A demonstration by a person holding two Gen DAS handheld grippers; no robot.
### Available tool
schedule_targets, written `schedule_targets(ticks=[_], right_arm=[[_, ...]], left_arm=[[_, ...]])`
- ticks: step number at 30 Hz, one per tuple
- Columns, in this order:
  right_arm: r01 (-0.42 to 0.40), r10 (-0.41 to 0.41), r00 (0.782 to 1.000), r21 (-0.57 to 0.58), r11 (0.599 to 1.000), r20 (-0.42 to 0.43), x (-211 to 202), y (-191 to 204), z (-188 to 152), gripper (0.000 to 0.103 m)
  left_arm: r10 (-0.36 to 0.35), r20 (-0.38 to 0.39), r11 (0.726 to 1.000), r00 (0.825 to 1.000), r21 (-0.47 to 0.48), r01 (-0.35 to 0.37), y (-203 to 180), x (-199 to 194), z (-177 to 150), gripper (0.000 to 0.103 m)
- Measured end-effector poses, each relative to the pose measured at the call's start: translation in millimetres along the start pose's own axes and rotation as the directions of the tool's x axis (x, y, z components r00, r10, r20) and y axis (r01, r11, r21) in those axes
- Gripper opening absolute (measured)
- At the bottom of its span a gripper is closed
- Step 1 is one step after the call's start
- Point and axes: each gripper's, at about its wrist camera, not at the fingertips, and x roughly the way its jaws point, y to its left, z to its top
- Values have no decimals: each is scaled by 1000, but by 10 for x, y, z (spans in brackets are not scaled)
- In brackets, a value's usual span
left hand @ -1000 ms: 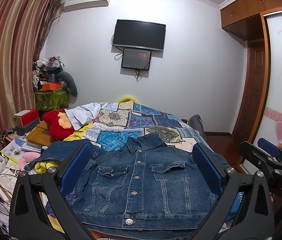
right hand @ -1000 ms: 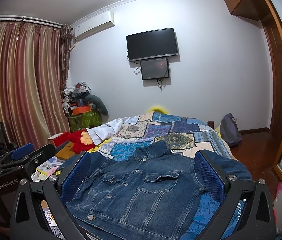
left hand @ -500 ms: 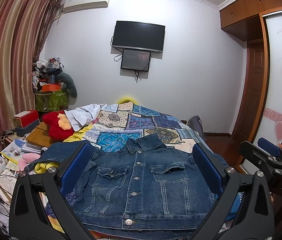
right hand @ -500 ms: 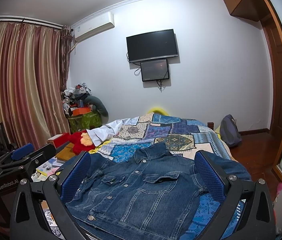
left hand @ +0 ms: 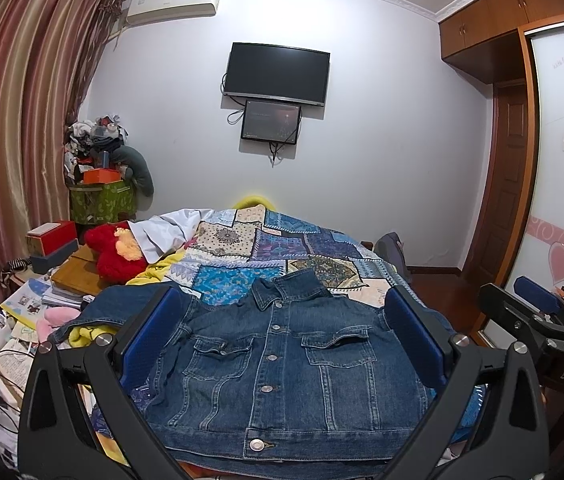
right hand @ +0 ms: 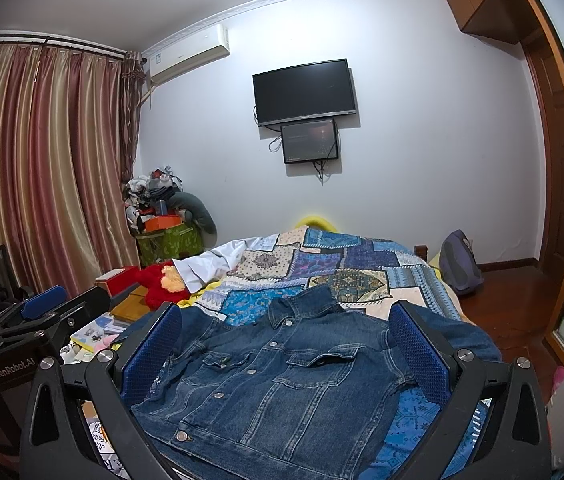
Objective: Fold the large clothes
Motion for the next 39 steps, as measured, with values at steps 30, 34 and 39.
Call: schedule_targets(ticks=[30, 34, 39], right_arm=[[21, -22, 992, -11, 1000, -121, 1152, -245, 273, 103], [36, -43, 982, -39, 999, -184, 1658, -339, 303, 103], [29, -51, 954, -76, 997, -296, 2339, -439, 251, 103]], left_arm=[[162, -93, 987, 982, 7, -162, 727, 1061, 255, 103], [216, -151, 975, 965, -22, -222, 1140, 1429, 264, 103], [290, -290, 945, 912, -62, -320, 1804, 1996, 74, 103]])
